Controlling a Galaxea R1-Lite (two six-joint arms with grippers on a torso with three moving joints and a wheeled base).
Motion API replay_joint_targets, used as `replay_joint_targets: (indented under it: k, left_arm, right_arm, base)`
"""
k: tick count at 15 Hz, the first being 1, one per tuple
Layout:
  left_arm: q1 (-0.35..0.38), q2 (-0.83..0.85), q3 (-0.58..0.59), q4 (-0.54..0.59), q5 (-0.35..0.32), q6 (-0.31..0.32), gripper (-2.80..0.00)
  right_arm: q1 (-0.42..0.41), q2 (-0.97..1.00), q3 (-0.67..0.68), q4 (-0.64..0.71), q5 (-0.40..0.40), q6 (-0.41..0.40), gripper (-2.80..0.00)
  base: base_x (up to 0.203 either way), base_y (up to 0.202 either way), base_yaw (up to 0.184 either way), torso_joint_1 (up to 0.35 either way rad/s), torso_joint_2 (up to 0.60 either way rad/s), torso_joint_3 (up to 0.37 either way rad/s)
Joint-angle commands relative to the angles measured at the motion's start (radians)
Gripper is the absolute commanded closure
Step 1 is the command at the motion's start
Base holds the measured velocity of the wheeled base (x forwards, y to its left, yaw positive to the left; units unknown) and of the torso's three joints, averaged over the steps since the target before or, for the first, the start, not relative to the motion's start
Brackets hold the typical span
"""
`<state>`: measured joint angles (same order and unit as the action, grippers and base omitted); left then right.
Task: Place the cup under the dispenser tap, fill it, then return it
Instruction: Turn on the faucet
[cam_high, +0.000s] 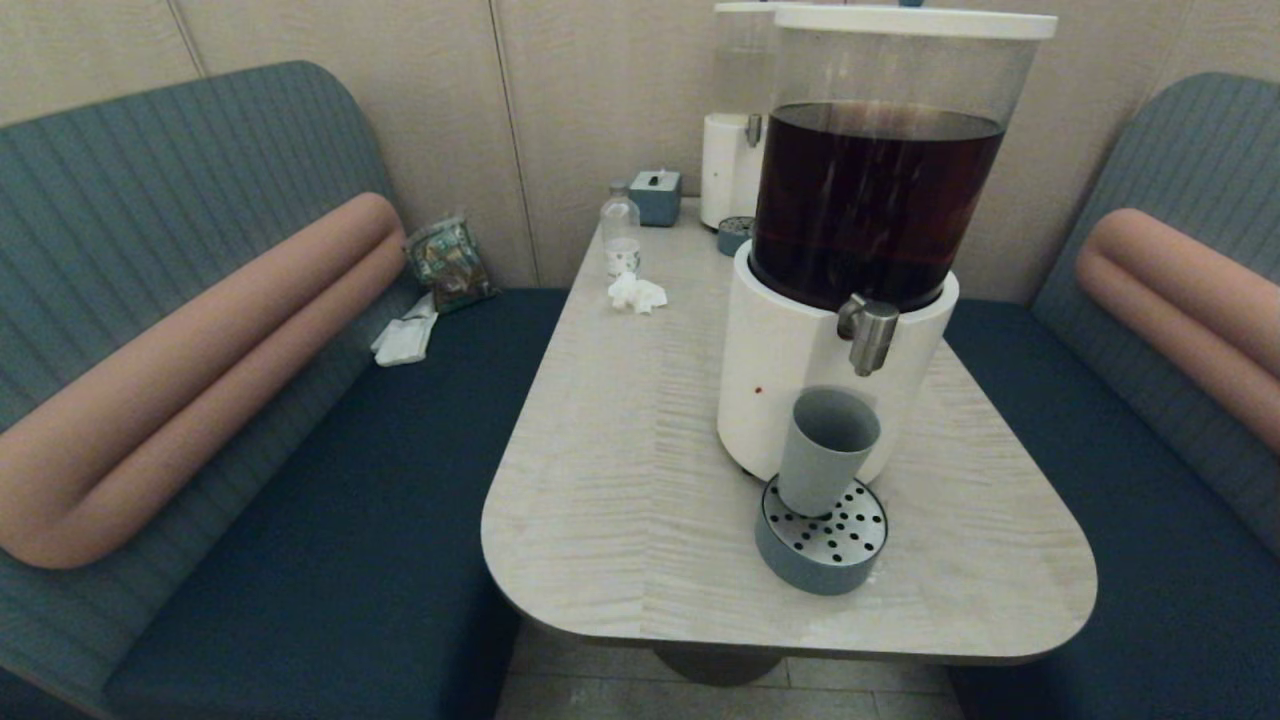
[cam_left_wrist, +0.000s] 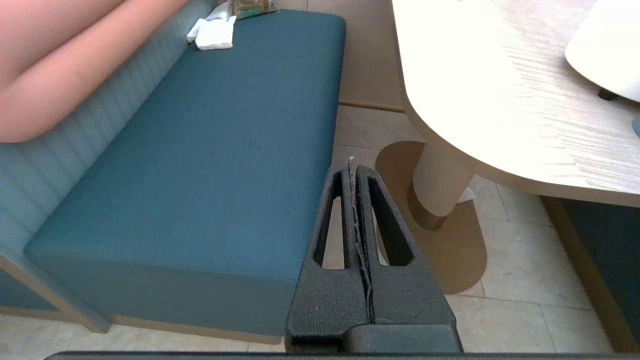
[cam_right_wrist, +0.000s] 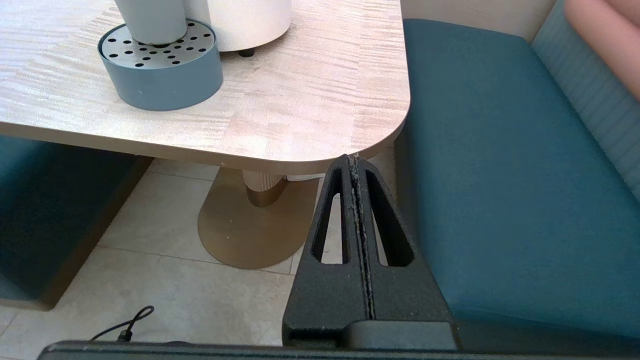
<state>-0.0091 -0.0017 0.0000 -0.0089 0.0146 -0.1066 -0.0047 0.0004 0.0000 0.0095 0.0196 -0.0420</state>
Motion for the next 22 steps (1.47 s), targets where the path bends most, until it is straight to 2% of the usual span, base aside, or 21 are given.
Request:
replay_joint_targets:
  k: [1, 3, 6, 8, 16, 19, 22]
  left_arm:
    - [0.000, 0.002, 0.000, 0.000, -0.001, -0.001, 0.00]
    - [0.000, 0.002, 0.000, 0.000, -0.001, -0.001, 0.00]
    - [0.000, 0.002, 0.000, 0.000, 0.001, -0.001, 0.00]
    - [0.000, 0.002, 0.000, 0.000, 0.000, -0.001, 0.00]
    - [0.000, 0.002, 0.000, 0.001, -0.001, -0.001, 0.00]
    - [0.000, 0.002, 0.000, 0.000, -0.001, -0.001, 0.00]
    - [0.000, 0.002, 0.000, 0.000, -0.001, -0.001, 0.00]
  right_arm:
    - [0.000, 0.000, -0.003, 0.004, 0.000, -0.002, 0.00]
    - [0.000, 0.000, -0.025, 0.026, 0.001, -0.002, 0.00]
    - [0.000, 0.007, -0.238, 0.204, 0.018, 0.015, 0.00]
    - [0.000, 0.068, -0.378, 0.271, 0.044, 0.029, 0.00]
    - [-0.001, 0.653, -1.057, 0.340, 0.106, 0.034, 0.00]
    - [0.000, 0.878, -1.313, 0.454, 0.134, 0.034, 0.00]
    - [0.022, 1.086, -1.492, 0.565, 0.166, 0.037, 0.00]
  base:
    - [0.000, 0.000, 0.000, 0.000, 0.00, 0.000]
    - [0.000, 0.000, 0.000, 0.000, 0.00, 0.000]
    - [0.000, 0.000, 0.000, 0.000, 0.00, 0.000]
    - [0.000, 0.000, 0.000, 0.000, 0.00, 0.000]
    - [0.000, 0.000, 0.000, 0.000, 0.00, 0.000]
    - [0.000, 0.000, 0.000, 0.000, 0.00, 0.000]
    - [0.000, 0.000, 0.000, 0.000, 0.00, 0.000]
